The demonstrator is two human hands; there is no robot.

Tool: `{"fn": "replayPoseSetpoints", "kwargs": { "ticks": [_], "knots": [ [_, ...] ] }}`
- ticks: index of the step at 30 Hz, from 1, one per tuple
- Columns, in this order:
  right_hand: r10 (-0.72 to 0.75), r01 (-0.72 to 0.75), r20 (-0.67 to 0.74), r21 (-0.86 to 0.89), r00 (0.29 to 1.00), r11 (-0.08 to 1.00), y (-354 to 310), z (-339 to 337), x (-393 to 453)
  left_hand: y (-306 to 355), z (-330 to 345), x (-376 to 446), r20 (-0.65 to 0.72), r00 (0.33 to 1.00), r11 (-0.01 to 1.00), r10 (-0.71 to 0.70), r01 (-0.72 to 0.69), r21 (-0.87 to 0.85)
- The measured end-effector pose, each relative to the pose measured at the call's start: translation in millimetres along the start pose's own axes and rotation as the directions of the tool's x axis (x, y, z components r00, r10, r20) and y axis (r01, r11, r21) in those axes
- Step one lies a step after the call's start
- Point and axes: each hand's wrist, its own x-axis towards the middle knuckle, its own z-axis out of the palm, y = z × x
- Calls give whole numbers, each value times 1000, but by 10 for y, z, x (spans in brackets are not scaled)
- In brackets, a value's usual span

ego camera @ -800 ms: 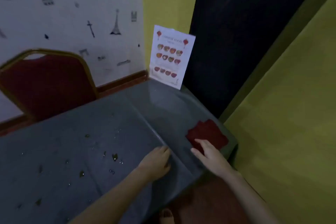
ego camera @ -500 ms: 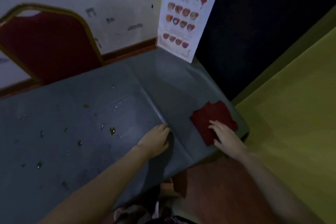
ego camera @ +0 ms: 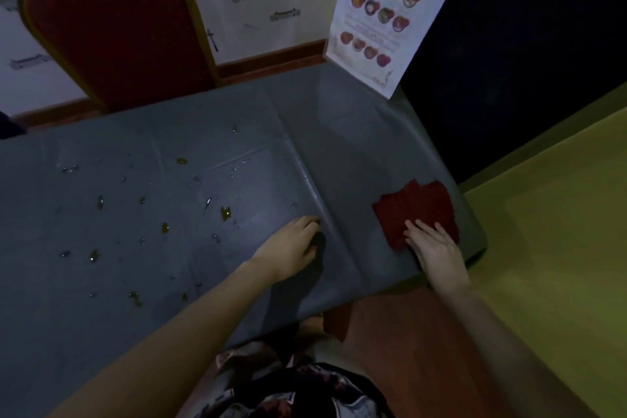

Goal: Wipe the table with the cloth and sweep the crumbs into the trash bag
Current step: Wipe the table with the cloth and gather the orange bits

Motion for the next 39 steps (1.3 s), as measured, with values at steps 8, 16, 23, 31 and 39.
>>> {"fn": "replayPoseSetpoints", "kwargs": {
  "ticks": [8,16,23,31,39],
  "knots": [
    [179,-143,-139,240,974,960,-906,-145,361,-403,-132,-536,-129,984,982,-119,98,-162],
    [334,-264,-37,534,942,803,-2069,32,657,-1105,-311,-1528,-247,891,871,-381,257,-418],
    [182,-191,71,540,981,820,-3423,416,449,-1653,-221,-2436,-346,754,762,-558,300,-574],
    [-42,8,35,665,999,747,-4808,586,298,-2121,124,-3239,-441,550,665,-709,313,-678],
    [-574,511,387,262,722,819,-5009,1232,179,-2489,363,-3637,-518,483,707,-706,437,-556]
  ]
}}
